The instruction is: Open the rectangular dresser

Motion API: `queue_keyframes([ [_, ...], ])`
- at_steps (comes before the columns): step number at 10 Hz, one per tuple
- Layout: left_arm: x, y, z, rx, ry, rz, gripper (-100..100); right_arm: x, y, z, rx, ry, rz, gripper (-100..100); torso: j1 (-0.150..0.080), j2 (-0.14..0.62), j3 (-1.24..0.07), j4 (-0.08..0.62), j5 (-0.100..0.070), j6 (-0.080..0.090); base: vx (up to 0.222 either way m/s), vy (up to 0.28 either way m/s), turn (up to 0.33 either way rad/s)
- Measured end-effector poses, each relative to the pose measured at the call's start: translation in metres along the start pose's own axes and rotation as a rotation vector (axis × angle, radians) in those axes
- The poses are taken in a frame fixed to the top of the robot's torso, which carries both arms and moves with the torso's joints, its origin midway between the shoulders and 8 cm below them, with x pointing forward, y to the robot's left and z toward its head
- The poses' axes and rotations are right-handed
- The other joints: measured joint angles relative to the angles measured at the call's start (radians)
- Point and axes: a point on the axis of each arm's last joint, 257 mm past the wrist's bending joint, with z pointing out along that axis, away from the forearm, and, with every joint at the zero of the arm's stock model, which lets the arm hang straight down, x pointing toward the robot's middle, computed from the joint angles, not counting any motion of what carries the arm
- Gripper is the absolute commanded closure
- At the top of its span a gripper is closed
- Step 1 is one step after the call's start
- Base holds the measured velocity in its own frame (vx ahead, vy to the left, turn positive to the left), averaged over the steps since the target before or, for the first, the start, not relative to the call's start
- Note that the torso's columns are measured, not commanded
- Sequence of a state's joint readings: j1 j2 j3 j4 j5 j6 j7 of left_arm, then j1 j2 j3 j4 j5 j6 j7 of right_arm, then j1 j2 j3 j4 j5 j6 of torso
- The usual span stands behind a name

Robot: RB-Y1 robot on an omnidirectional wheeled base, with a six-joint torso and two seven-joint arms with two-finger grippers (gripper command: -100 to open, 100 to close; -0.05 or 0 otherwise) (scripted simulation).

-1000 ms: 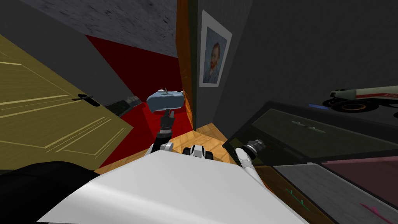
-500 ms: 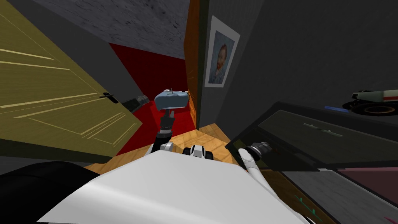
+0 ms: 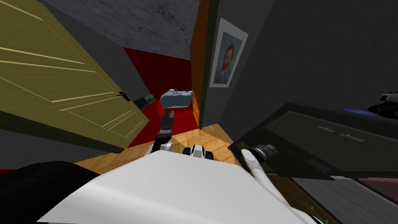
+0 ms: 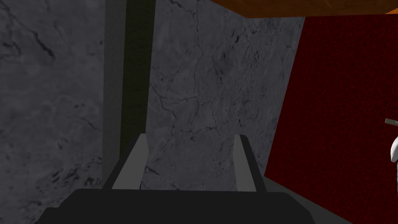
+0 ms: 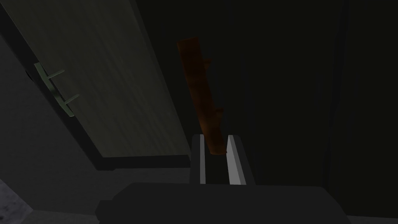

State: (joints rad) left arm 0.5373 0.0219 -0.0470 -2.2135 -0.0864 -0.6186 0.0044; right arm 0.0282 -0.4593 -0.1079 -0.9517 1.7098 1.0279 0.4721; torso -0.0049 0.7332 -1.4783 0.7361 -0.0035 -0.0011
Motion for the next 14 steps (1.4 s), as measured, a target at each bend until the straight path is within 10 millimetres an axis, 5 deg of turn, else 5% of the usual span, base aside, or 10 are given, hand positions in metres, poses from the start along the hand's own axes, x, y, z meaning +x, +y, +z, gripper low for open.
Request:
queue_keyframes([
  [6, 0.000, 0.000, 0.000, 0.000, 0.000, 0.000, 0, 0.101, -0.024, 0.015, 0.048, 0.182, -0.044, 100, 0.000, -0.001, 0.001, -0.001, -0.004, -0.005, -0.112, 0.072, 0.329],
  [7, 0.000, 0.000, 0.000, 0.000, 0.000, 0.000, 0, 0.110, -0.025, 0.015, 0.051, 0.204, -0.043, -100, -0.002, -0.002, 0.000, 0.000, -0.003, -0.003, -0.047, 0.077, -0.018],
  [14, 0.000, 0.000, 0.000, 0.000, 0.000, 0.000, 0, 0.091, -0.065, 0.083, 0.057, 0.182, -0.045, -100, 0.006, 0.005, 0.002, 0.002, 0.004, 0.001, -0.009, 0.082, -0.037],
])
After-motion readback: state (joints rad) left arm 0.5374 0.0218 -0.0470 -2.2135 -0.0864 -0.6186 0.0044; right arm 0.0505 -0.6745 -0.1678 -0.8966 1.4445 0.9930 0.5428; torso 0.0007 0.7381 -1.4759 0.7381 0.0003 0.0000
